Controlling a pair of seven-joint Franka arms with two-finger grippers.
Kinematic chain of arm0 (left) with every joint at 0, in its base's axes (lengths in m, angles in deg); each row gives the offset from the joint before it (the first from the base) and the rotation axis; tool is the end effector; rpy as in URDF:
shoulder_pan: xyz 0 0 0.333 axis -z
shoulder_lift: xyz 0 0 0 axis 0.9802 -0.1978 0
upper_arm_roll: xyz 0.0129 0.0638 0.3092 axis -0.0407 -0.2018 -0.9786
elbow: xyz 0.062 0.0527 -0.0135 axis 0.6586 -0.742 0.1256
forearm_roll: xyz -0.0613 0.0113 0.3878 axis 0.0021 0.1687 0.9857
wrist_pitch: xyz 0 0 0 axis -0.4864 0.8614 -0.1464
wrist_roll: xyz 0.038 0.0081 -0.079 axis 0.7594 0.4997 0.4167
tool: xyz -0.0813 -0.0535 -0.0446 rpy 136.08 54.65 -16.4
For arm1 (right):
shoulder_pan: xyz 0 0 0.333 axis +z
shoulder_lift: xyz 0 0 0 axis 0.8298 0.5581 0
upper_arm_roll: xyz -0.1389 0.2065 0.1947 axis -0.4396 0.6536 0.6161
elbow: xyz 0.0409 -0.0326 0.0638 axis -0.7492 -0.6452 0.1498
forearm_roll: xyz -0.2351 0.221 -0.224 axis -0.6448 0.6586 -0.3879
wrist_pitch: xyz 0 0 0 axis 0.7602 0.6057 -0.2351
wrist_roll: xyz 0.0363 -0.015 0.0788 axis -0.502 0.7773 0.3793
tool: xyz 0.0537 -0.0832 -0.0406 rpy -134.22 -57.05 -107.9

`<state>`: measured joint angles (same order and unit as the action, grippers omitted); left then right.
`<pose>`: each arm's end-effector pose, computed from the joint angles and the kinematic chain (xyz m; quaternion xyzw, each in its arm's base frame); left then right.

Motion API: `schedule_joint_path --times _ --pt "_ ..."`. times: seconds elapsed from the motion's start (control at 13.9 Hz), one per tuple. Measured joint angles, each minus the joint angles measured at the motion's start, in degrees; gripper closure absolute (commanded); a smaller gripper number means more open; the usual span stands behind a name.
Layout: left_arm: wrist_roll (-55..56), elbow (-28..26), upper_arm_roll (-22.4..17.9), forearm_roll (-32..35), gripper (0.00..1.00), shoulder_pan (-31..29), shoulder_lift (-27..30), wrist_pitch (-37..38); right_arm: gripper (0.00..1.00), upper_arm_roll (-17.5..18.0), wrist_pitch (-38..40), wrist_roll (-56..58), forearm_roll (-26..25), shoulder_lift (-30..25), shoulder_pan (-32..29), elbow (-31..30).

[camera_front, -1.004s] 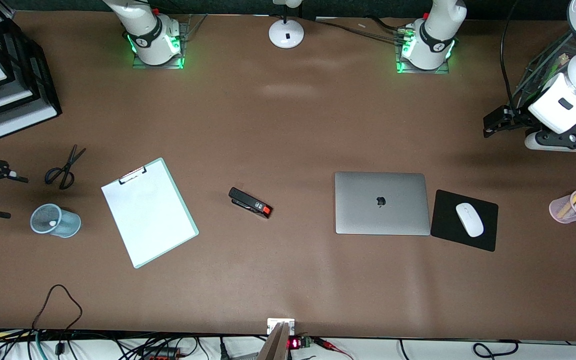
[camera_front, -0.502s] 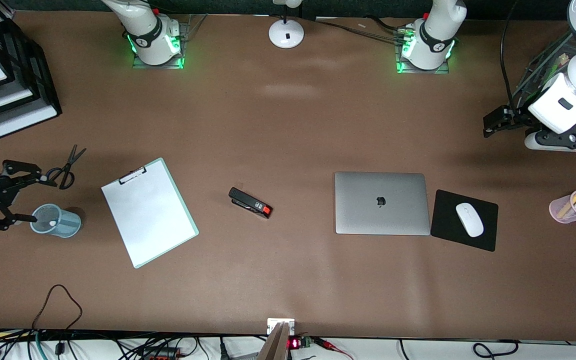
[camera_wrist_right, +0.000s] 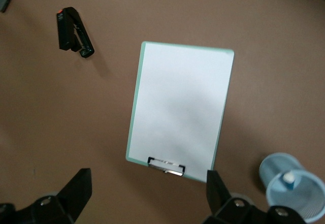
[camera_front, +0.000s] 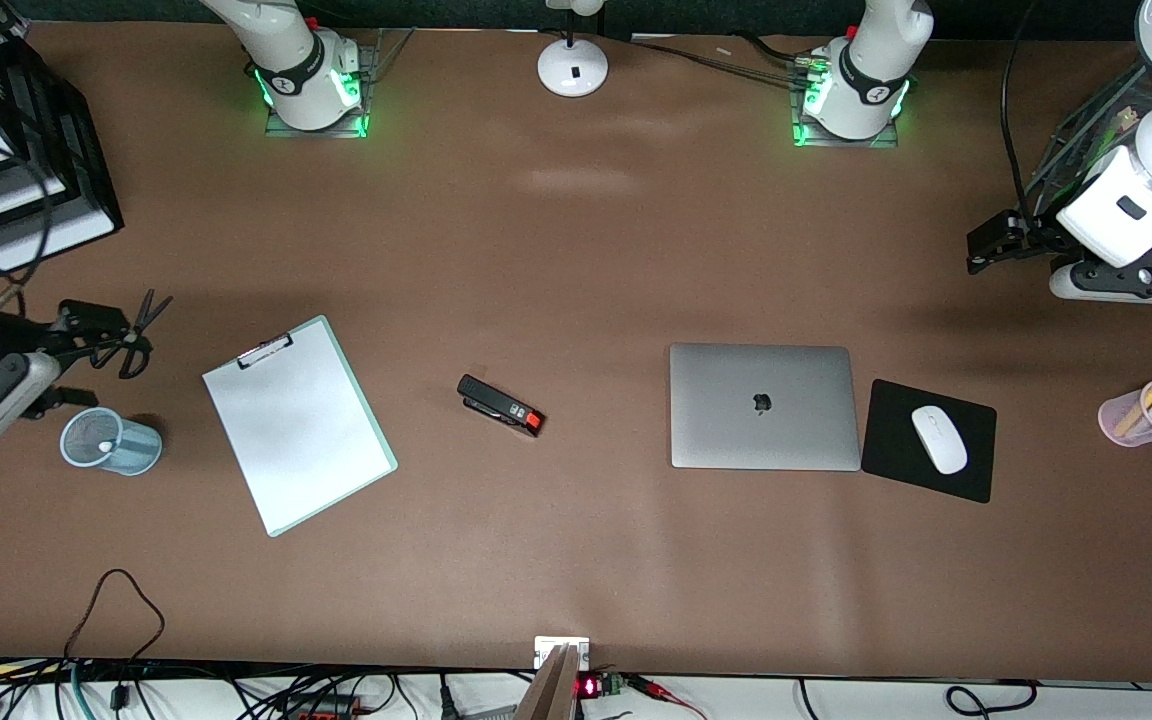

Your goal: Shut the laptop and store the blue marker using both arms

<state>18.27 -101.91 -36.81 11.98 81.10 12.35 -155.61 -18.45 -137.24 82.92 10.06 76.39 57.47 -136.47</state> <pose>0.5531 -0.0320 0.5627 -0.9995 0.0170 0.0272 0.0003 0.6700 -0.0266 0.4917 -0.9423 -0.3090 0.0208 0.1275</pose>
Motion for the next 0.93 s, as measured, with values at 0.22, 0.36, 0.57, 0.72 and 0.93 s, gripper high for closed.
schedule_joint_path --times 0.22,0.36,0.57,0.72,0.93 --pt "0.0 0.0 -0.04 0.0 0.0 0.0 0.0 0.21 0.0 0.02 -0.22 -13.2 -4.64 -2.82 3.66 -3.22" --pt "0.0 0.0 -0.08 0.0 0.0 0.0 0.0 0.28 0.0 0.02 -0.29 -23.37 -5.92 -4.32 5.0 -5.36" --pt "0.0 0.0 -0.09 0.0 0.0 0.0 0.0 0.34 0.0 -0.06 0.54 -34.64 -10.09 -5.63 5.16 -6.8" --pt "0.0 0.0 -0.09 0.0 0.0 0.0 0.0 0.39 0.0 -0.08 3.71 -39.31 -12.98 -6.93 5.15 -6.87" --pt "0.0 0.0 -0.11 0.0 0.0 0.0 0.0 0.44 0.0 -0.33 6.03 -41.11 -15.8 -10.38 4.22 -6.8"
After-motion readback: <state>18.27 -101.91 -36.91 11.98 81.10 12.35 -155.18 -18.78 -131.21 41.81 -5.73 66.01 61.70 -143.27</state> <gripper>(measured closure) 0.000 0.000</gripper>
